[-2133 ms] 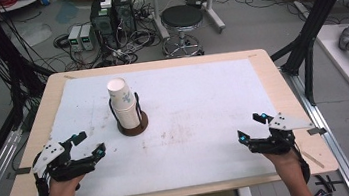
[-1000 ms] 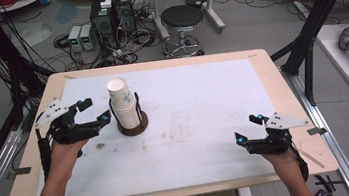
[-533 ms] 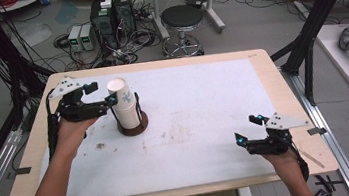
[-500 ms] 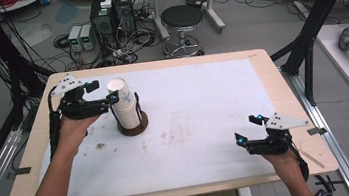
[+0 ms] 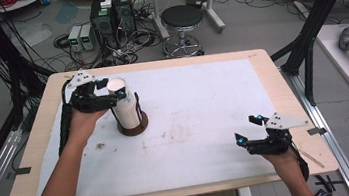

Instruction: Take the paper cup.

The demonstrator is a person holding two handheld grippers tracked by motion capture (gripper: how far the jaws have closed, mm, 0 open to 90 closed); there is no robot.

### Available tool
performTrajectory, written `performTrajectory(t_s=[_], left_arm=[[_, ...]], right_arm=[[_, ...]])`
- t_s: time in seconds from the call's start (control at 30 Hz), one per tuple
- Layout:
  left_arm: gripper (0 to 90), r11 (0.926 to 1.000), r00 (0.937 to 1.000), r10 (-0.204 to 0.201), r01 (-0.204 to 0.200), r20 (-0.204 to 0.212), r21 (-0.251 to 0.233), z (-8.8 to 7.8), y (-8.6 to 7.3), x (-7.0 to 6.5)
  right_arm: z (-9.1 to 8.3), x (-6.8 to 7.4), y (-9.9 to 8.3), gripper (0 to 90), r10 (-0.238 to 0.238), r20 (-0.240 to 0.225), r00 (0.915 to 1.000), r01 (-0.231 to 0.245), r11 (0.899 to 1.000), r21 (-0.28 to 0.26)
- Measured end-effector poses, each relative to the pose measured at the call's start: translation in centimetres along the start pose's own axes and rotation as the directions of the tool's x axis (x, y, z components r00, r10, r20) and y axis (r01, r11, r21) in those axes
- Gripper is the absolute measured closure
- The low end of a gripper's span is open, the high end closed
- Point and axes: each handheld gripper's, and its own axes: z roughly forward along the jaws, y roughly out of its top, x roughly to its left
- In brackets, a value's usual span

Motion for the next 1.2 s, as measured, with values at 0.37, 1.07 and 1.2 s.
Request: performTrajectory(t_s=[0.37,1.07,1.2], left_arm=[[34.7,0.9999,0.9997,0.007,-0.006,0.024,-0.016,0.1,0.3,0.0],[37.0,0.9754,0.9981,0.027,-0.015,0.055,-0.22,-4.1,5.9,-1.2],[37.1,0.9704,0.9971,0.044,-0.028,0.062,-0.24,-5.0,7.0,-1.6]], right_arm=[[0.2,0.1,0.0,16.4,0.003,-0.006,1.0,-0.003,1.0,0.004],[0.0,0.1,0.1,16.3,0.011,-0.009,0.9999,-0.011,1.0,-0.004],[0.1,0.1,0.2,16.4,0.006,-0.01,0.9999,-0.006,1.0,-0.012]])
